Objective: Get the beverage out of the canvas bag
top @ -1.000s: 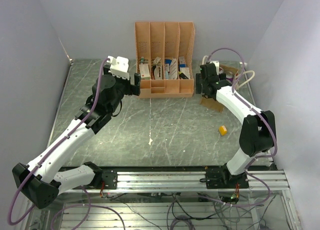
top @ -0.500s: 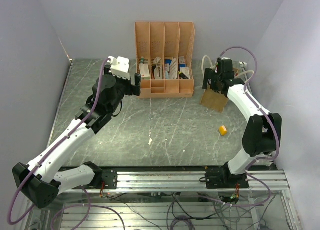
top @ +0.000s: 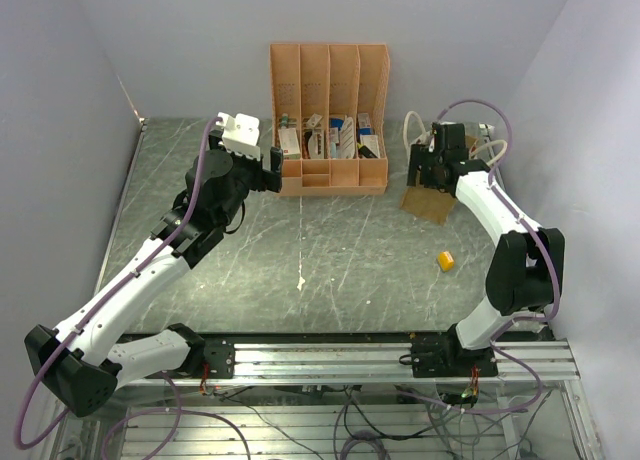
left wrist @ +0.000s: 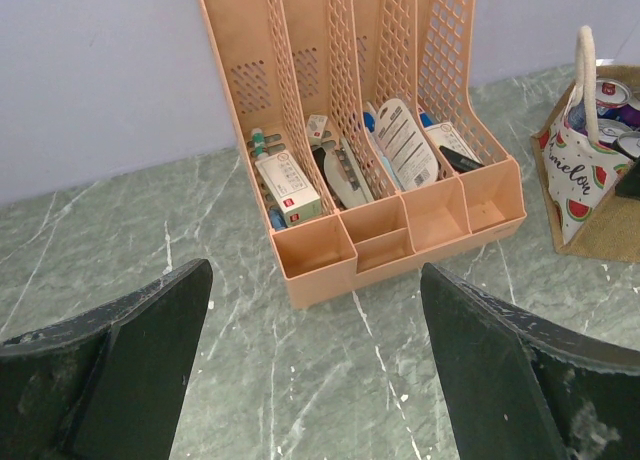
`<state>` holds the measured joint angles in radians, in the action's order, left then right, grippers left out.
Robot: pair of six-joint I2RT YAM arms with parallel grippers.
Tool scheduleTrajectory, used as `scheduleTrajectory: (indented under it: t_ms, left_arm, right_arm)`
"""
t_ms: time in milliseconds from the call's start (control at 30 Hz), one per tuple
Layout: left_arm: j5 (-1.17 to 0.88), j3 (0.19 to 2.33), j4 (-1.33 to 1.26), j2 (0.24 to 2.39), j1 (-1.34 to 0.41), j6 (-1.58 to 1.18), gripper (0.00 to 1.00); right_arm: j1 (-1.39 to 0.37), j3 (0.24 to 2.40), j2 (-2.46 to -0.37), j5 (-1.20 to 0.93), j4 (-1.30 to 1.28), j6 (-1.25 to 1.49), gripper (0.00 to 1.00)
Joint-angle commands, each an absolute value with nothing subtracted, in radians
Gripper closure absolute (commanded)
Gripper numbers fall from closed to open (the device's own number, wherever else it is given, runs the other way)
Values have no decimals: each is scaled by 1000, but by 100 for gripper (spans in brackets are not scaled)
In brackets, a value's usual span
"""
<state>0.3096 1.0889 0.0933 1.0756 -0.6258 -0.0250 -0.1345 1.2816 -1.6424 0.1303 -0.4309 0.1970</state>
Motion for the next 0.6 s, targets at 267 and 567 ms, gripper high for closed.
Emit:
scheduleTrajectory:
  t_ms: [267, 567]
  left_arm:
    - [294, 1086, 45, 1084, -637, -15, 5]
    - [299, 1085, 44, 1083, -639, -12, 5]
  right_arm:
    - [-147, 1277, -1634, 136, -481, 153, 69]
    - [-195, 1260, -1598, 164, -500, 135, 100]
